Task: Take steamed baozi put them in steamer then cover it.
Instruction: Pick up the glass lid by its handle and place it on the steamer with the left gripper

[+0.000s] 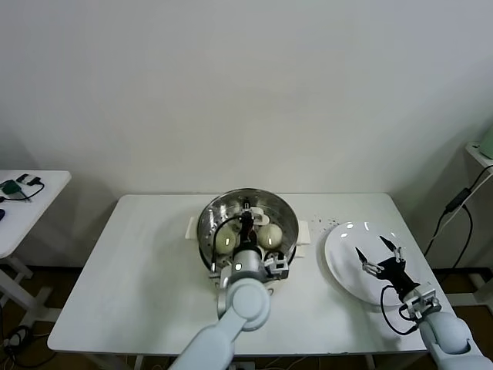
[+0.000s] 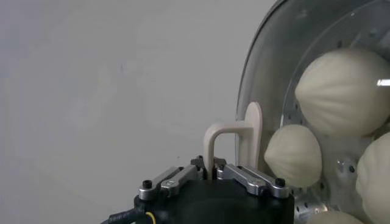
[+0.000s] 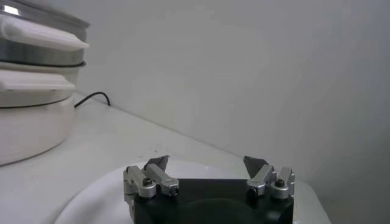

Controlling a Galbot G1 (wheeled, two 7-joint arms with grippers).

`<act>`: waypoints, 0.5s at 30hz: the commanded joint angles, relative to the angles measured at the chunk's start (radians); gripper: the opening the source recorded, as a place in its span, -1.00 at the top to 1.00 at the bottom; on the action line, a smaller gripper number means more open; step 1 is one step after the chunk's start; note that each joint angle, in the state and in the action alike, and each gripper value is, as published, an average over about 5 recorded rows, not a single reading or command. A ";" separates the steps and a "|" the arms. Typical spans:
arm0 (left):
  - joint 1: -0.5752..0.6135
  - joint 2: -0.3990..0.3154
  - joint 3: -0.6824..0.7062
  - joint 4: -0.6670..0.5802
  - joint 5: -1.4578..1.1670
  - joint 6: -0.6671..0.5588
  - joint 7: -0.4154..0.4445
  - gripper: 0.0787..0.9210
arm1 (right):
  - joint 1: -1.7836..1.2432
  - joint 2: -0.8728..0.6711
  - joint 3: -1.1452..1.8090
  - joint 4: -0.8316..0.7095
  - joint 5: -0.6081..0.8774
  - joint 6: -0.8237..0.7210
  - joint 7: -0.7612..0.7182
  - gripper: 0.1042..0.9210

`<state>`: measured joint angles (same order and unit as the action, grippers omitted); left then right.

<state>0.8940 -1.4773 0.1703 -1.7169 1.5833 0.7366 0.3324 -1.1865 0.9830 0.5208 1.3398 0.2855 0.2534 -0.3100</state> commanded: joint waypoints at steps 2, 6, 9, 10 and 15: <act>-0.003 0.001 0.003 0.011 -0.007 0.049 -0.008 0.82 | -0.002 0.001 0.005 -0.002 -0.007 0.004 -0.005 -0.76; 0.002 0.002 0.001 0.005 -0.007 0.043 0.001 0.82 | -0.002 0.002 0.007 -0.003 -0.009 0.004 -0.006 -0.76; 0.004 0.008 -0.001 -0.014 -0.005 0.037 0.006 0.82 | -0.002 0.001 0.008 -0.002 -0.010 0.002 -0.006 -0.76; 0.004 0.012 -0.002 -0.024 -0.006 0.036 0.008 0.82 | -0.002 0.001 0.008 -0.002 -0.011 0.001 -0.006 -0.76; 0.011 0.052 0.001 -0.084 -0.033 0.046 0.012 0.63 | -0.005 0.000 0.010 0.006 -0.014 -0.021 -0.006 -0.76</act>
<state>0.8978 -1.4652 0.1697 -1.7344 1.5735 0.7357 0.3344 -1.1898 0.9845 0.5292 1.3388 0.2728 0.2508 -0.3163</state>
